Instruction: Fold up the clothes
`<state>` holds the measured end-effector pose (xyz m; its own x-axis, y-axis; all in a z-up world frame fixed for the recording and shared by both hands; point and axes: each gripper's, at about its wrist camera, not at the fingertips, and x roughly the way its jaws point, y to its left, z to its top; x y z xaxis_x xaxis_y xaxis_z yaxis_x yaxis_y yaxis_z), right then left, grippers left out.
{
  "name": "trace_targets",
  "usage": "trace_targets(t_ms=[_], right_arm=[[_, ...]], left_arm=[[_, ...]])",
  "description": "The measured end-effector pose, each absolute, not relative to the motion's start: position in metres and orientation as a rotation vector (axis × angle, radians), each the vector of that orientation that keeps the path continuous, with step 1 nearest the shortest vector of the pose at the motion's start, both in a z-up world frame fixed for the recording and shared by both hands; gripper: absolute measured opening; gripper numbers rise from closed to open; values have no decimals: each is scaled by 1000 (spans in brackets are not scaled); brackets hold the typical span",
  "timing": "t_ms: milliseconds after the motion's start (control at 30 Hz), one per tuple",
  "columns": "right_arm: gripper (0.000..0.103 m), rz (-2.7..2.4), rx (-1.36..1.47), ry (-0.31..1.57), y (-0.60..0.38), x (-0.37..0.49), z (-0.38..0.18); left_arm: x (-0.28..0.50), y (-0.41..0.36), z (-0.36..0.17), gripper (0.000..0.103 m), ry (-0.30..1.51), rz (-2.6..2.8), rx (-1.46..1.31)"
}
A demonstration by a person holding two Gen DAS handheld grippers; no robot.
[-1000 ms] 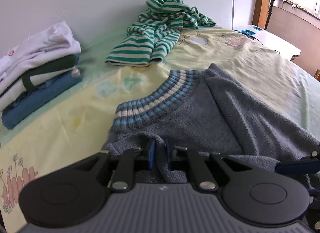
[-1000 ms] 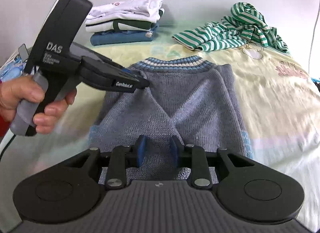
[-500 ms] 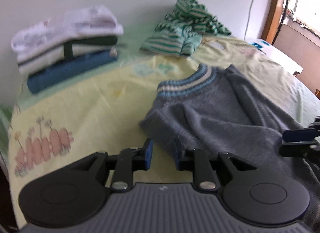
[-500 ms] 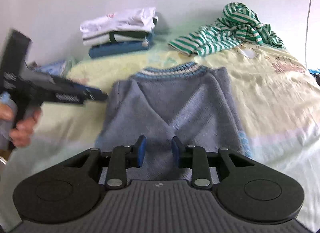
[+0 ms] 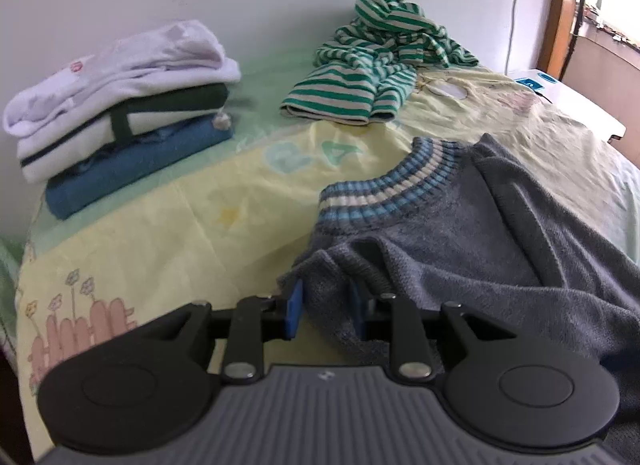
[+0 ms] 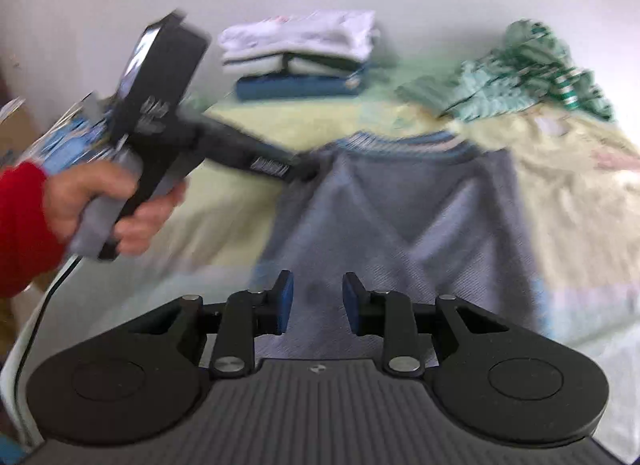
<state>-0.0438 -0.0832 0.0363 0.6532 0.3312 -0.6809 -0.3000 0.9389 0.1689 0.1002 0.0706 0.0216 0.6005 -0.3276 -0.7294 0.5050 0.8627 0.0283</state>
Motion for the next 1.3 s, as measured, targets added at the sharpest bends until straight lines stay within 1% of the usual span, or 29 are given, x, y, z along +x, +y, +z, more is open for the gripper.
trace_targets(t_ms=[133,167,300,433,567,633,667,733,767,800,833,933,1033,1100,1233,1300], right_arm=[[28,403,-34,836,-75,-48,18],[28,408,-50,824,-74,-50,17],[29,518,6,807,-78,-60,23],[29,626,-23,843,-78,-72,17],[31,652,1,821,-102,-79,26],[33,621,-22,812,-116,-78,25],[33,617,-25,837,-122,-77,20],[32,625,-19,858,-136,-76,15],[32,639,-19,862,-141,-79,16],[32,654,-19,865,-145,-81,17],[33,670,-21,852,-150,-85,19],[33,744,-35,858,-155,-100,19],[33,775,-145,816,-155,-113,14],[33,771,-183,790,-156,-119,17],[33,880,-198,798,-162,-135,20],[36,908,-244,800,-162,-144,18]], left_arm=[[88,81,37,26,768,-445,204],[82,83,42,26,762,-439,188],[53,78,55,26,763,-466,118],[23,47,49,26,815,-516,76],[2,14,30,26,843,-473,142],[-4,6,22,30,830,-415,186],[-5,6,20,35,823,-392,187],[-6,7,20,38,825,-351,168],[-6,7,22,38,831,-328,164],[-8,7,25,34,830,-308,162],[-12,6,29,33,821,-292,160],[-32,5,44,33,804,-277,129],[-60,0,49,33,812,-284,121],[-79,-4,47,33,831,-287,121],[-115,-9,40,33,868,-306,117],[-130,-13,33,34,889,-302,149]])
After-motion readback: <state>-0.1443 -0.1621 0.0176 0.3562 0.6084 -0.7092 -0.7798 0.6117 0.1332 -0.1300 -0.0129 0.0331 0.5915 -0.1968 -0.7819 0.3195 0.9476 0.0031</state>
